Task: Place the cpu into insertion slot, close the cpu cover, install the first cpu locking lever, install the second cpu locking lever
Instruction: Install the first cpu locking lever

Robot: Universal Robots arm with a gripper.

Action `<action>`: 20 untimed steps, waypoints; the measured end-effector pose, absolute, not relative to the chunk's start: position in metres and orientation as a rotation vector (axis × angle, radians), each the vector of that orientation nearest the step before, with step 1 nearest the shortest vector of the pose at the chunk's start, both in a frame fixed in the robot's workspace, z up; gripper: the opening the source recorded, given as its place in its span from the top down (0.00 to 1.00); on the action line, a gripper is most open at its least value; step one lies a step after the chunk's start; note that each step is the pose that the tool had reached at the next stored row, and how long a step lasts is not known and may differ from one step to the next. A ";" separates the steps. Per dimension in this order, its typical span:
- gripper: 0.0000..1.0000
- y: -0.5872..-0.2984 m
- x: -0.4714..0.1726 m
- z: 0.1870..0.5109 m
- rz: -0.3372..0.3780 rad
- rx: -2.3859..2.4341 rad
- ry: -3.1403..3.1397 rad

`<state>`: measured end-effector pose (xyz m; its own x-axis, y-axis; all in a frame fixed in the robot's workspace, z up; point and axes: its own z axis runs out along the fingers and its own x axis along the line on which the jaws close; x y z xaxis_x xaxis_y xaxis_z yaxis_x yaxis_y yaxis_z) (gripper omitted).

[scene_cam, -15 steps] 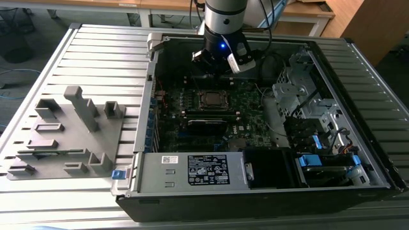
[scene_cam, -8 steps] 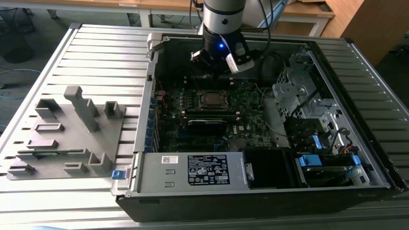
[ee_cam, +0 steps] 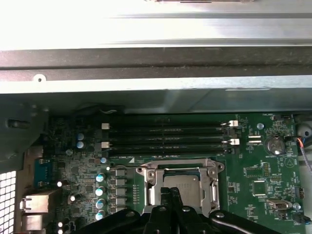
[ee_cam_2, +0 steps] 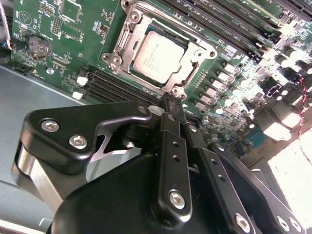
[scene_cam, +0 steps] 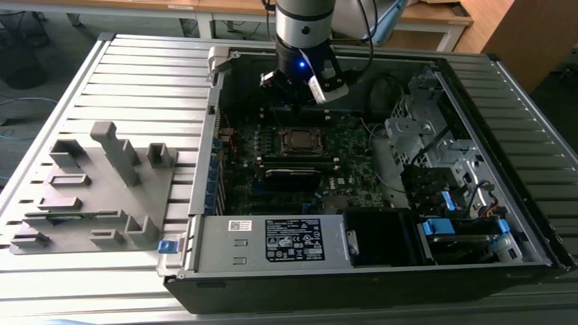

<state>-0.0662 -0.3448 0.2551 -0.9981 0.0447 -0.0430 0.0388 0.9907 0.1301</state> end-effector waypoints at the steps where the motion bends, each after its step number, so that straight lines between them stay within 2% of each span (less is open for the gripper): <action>1: 0.89 -0.345 -0.066 0.255 0.200 0.065 3.089; 20: 0.89 -0.345 -0.074 0.255 0.200 0.065 3.089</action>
<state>-0.0741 -0.3448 0.2550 -0.9981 0.0447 -0.0429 0.0388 0.9908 0.1300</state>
